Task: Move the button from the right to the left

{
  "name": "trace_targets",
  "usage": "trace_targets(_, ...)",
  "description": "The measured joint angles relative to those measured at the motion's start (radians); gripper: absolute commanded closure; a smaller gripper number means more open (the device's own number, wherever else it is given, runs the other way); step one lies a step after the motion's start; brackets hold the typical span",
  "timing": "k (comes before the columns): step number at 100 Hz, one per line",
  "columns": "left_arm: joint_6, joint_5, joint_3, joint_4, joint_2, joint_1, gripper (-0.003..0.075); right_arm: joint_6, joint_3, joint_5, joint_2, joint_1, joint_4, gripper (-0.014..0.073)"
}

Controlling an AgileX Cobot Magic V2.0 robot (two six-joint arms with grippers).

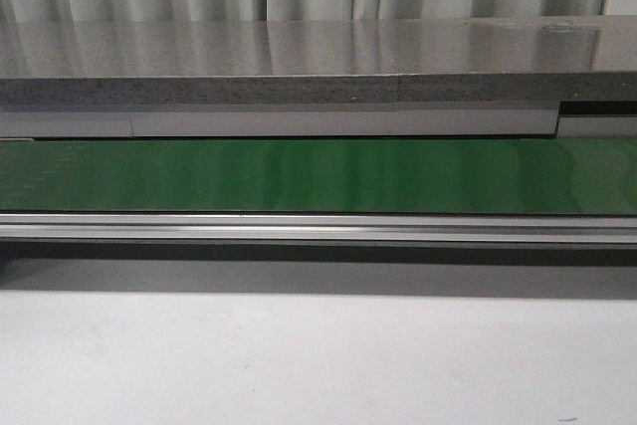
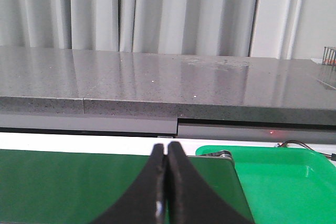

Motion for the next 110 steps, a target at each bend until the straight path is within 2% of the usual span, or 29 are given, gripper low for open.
trace_targets(23, 0.000, 0.000, 0.000, 0.000, 0.000, 0.000, 0.0741, 0.038, 0.127, -0.103, 0.000, 0.018, -0.033, 0.0661)
trace_targets(29, 0.000, 0.000, 0.000, 0.000, 0.000, 0.000, 0.0740, 0.067, 0.146, -0.093, 0.000, 0.023, -0.061, 0.0661)
trace_targets(110, 0.000, 0.000, 0.000, 0.000, 0.000, 0.000, 0.0741, 0.093, 0.152, -0.072, 0.000, 0.025, -0.089, 0.0661)
